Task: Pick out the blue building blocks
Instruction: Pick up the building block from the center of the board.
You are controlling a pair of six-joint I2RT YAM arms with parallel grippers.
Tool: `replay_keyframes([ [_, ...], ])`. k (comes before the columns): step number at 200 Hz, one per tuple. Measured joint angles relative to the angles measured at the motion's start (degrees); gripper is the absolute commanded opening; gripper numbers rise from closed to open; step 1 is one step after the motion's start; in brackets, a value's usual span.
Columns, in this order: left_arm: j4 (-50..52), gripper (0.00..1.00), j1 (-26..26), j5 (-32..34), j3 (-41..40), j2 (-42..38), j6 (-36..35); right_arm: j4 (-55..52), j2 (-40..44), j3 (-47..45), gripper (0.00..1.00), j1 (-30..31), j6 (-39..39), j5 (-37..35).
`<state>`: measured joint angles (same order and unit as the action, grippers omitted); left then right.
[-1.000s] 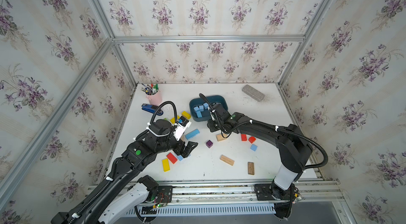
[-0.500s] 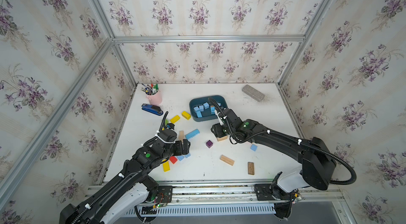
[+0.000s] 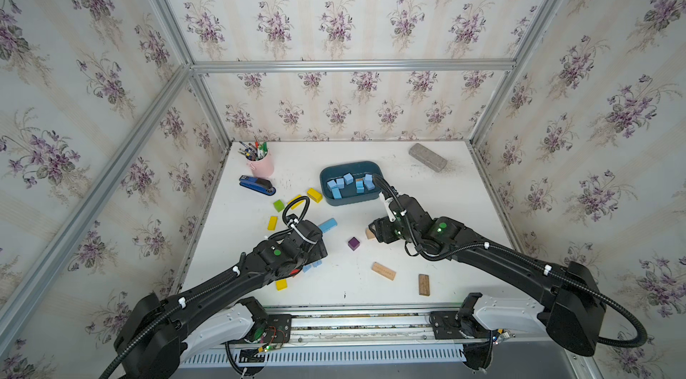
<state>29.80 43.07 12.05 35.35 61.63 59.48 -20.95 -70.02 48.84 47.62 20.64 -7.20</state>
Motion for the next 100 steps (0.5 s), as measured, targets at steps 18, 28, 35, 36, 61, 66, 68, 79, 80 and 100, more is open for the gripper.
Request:
replay_keyframes([
  [18, -0.6, 0.78, 0.3, 0.2, 1.2, 3.4, 1.1, -0.5, 1.9, -1.2, 0.73, 0.0, 0.3, -0.4],
  [28, -0.9, 0.74, 0.4, 0.3, 1.7, 5.2, 1.3, -0.7, 3.0, -1.9, 0.74, 0.0, 0.4, -0.7],
  [35, -1.4, 0.73, 0.4, 0.3, 1.9, 6.4, 1.6, -0.9, 3.7, -2.4, 0.74, 0.0, 0.5, -0.9],
  [36, -1.4, 0.73, 0.4, 0.3, 1.9, 6.5, 1.6, -0.9, 3.9, -2.4, 0.74, 0.0, 0.5, -0.9],
  [61, -2.8, 0.70, 0.4, 0.3, 2.0, 10.3, 2.5, -1.2, 6.1, -3.8, 0.74, 0.0, 0.8, -1.1],
  [66, -3.1, 0.69, 0.4, 0.3, 2.0, 11.0, 2.6, -1.2, 6.5, -4.0, 0.75, 0.0, 0.9, -1.1],
  [68, -3.3, 0.69, 0.4, 0.3, 2.0, 11.3, 2.6, -1.2, 6.6, -4.1, 0.74, 0.0, 0.9, -1.1],
  [79, -4.0, 0.67, 0.5, 0.3, 2.0, 12.7, 3.0, -1.2, 7.3, -4.6, 0.75, 0.0, 1.1, -1.2],
  [80, -4.0, 0.67, 0.5, 0.3, 2.0, 12.8, 3.0, -1.2, 7.3, -4.7, 0.75, 0.0, 1.1, -1.2],
  [100, -4.8, 0.63, 0.5, 0.6, 2.1, 15.1, 3.3, -1.3, 8.0, -5.3, 0.75, 0.0, 1.4, -1.3],
])
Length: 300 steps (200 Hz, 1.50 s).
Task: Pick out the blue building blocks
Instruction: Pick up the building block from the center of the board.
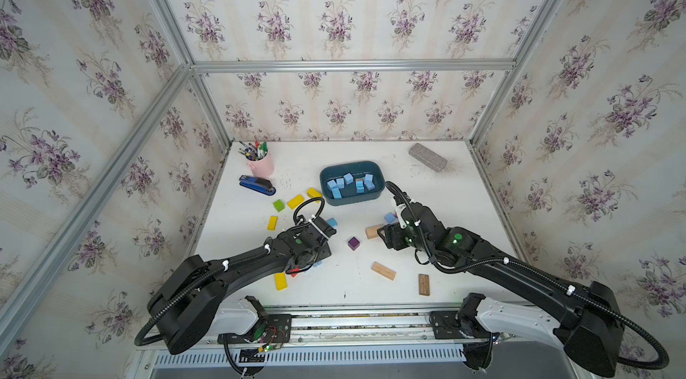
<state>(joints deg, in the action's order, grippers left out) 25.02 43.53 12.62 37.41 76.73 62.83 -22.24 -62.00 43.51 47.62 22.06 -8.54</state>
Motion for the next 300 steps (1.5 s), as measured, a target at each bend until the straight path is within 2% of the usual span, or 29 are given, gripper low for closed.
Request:
replay_keyframes([
  [58, -0.9, 0.56, 0.0, 1.6, 0.3, 4.3, 0.3, -0.1, 0.2, -1.1, 0.76, 0.0, 0.0, -0.5],
  [71, -1.5, 0.47, 0.0, 2.3, 0.9, 5.7, 0.3, -0.1, 0.2, -1.2, 0.76, 0.0, 0.0, -0.8],
  [124, -2.7, 0.28, 0.0, 5.4, 2.6, 9.4, 0.2, 0.0, 0.3, -1.8, 0.77, 0.0, 0.0, -1.3],
  [175, -3.7, 0.09, 0.0, 5.5, 3.9, 11.0, -0.6, 0.1, 1.7, -3.5, 0.79, 0.0, 0.0, -2.2],
  [212, -2.3, 0.05, 0.1, 3.1, 3.2, 7.6, -0.4, 0.1, 2.9, -4.3, 0.79, 0.0, 0.0, -2.6],
  [251, 1.0, 0.03, 0.0, 3.8, 3.9, -0.8, -0.7, 0.2, 5.2, -5.4, 0.79, 0.0, 0.2, -3.2],
  [300, 6.2, 0.03, 0.0, 8.3, 13.4, -7.5, -4.9, 0.1, 8.4, -6.4, 0.81, 0.0, 0.4, -4.7],
])
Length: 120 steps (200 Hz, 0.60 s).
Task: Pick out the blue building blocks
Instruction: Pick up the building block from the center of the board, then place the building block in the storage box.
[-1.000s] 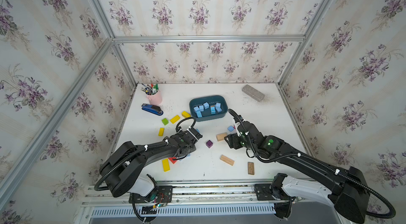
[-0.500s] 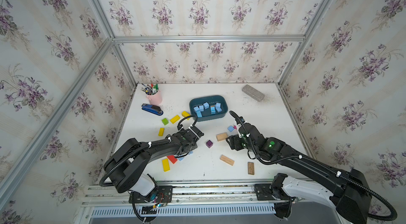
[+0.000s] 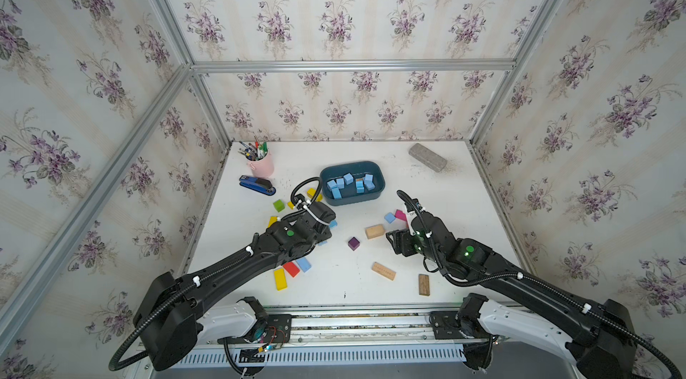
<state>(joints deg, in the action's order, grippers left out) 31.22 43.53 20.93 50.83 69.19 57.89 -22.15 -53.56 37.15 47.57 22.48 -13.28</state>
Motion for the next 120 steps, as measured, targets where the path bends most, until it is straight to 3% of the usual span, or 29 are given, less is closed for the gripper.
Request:
replay_keyframes([
  [27, 1.2, 0.03, 0.0, 3.0, 9.1, 3.5, -4.8, 0.0, 1.8, -0.7, 0.82, 0.0, 0.5, -0.4],
  [55, 1.6, 0.03, -0.3, 4.4, 20.7, 12.3, -11.2, 0.4, 3.9, -1.5, 0.83, 0.0, 1.5, -0.4],
  [120, 2.0, 0.04, -3.2, -1.2, 44.6, 36.7, -19.9, -0.1, 9.0, -4.7, 0.86, 0.0, 3.5, 0.5],
])
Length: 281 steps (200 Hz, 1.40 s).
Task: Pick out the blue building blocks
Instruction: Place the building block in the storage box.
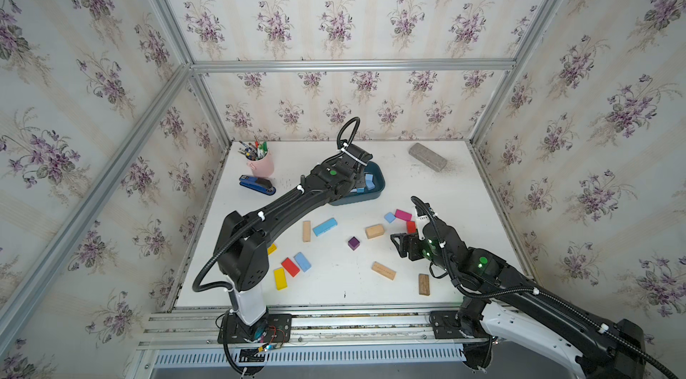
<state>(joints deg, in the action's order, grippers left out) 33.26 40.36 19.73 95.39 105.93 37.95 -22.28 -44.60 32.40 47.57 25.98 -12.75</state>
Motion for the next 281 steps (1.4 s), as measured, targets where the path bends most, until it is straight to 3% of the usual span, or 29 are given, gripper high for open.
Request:
replay_keyframes([
  [58, 2.9, 0.07, -2.0, -2.8, 15.8, 17.0, -1.8, -0.3, 3.6, -0.3, 0.87, 0.0, 0.9, 0.5],
  [109, 5.1, 0.13, -3.4, -4.3, 22.0, 26.3, -1.0, -0.4, 4.0, -0.7, 0.88, 0.0, 1.0, 0.6],
  [137, 5.3, 0.20, -4.4, -6.2, 24.1, 30.0, 0.2, -0.4, 3.7, -0.8, 0.89, 0.0, 1.1, 1.1],
  [165, 5.6, 0.41, -5.2, -8.7, 25.1, 32.1, 1.2, -0.3, 3.7, -0.8, 0.89, 0.0, 1.1, 1.3],
  [186, 5.8, 0.54, -5.6, -10.3, 25.3, 32.0, 1.6, -0.3, 3.7, -1.0, 0.90, 0.0, 1.1, 1.4],
  [194, 5.9, 0.65, -5.6, -10.8, 25.3, 31.7, 1.6, -0.3, 3.7, -1.0, 0.90, 0.0, 1.1, 1.5],
  [217, 6.2, 0.83, -5.6, -12.4, 25.2, 29.0, 1.4, -0.3, 3.6, -1.0, 0.92, 0.0, 1.0, 1.6],
  [255, 5.7, 0.91, -5.6, -15.1, 21.1, 20.3, -0.9, -0.3, 3.0, -1.1, 0.98, 0.0, 1.0, 1.7],
  [281, 3.5, 0.93, -5.5, -15.6, 11.0, 9.9, -2.5, -0.3, 3.2, -1.1, 1.00, 0.0, 1.0, 1.9],
])
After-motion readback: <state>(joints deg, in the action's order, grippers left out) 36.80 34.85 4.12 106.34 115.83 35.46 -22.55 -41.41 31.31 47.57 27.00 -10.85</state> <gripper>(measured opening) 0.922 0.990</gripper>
